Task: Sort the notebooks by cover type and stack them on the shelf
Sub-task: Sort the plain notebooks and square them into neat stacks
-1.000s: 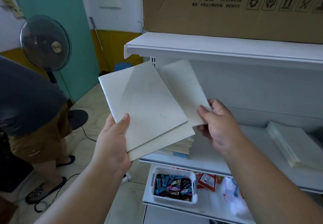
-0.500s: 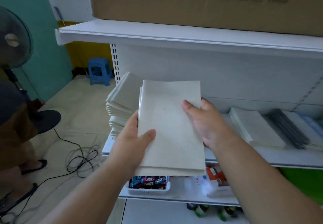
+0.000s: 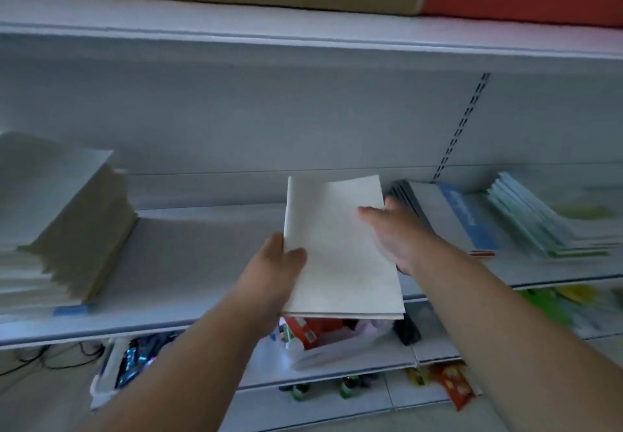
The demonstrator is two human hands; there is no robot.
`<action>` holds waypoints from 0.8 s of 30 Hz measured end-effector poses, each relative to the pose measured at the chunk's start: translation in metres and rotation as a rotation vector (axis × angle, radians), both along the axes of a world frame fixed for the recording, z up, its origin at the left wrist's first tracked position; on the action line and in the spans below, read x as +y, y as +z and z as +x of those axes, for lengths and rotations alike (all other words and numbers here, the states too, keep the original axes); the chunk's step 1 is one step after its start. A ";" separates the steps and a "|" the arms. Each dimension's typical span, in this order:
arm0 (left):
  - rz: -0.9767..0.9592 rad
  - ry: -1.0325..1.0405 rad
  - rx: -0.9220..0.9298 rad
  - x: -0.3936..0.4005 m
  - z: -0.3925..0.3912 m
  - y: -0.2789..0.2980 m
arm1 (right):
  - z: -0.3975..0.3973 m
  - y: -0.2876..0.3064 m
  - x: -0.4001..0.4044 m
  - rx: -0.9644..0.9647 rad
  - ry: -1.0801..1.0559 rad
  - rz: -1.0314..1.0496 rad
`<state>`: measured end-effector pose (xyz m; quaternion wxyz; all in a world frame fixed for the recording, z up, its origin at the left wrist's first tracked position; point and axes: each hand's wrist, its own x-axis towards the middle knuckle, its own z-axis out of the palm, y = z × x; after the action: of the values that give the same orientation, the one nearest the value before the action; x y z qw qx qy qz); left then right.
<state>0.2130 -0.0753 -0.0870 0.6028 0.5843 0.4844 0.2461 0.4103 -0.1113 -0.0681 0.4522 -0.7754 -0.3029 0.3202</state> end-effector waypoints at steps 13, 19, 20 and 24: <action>0.301 -0.078 0.613 0.093 0.126 -0.044 | 0.106 -0.030 0.089 -0.588 0.152 -0.430; 0.362 -0.106 0.782 0.097 0.137 -0.053 | 0.114 -0.049 0.106 -0.736 0.309 -0.481; 0.368 -0.107 0.798 0.096 0.138 -0.053 | 0.116 -0.052 0.107 -0.747 0.318 -0.473; 0.370 -0.077 0.844 0.089 0.142 -0.051 | 0.123 -0.052 0.110 -0.848 0.352 -0.464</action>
<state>0.3553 0.0138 -0.1380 0.2472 0.7486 0.6134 0.0462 0.5333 -0.0016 -0.1203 0.0448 -0.8543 -0.5066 0.1074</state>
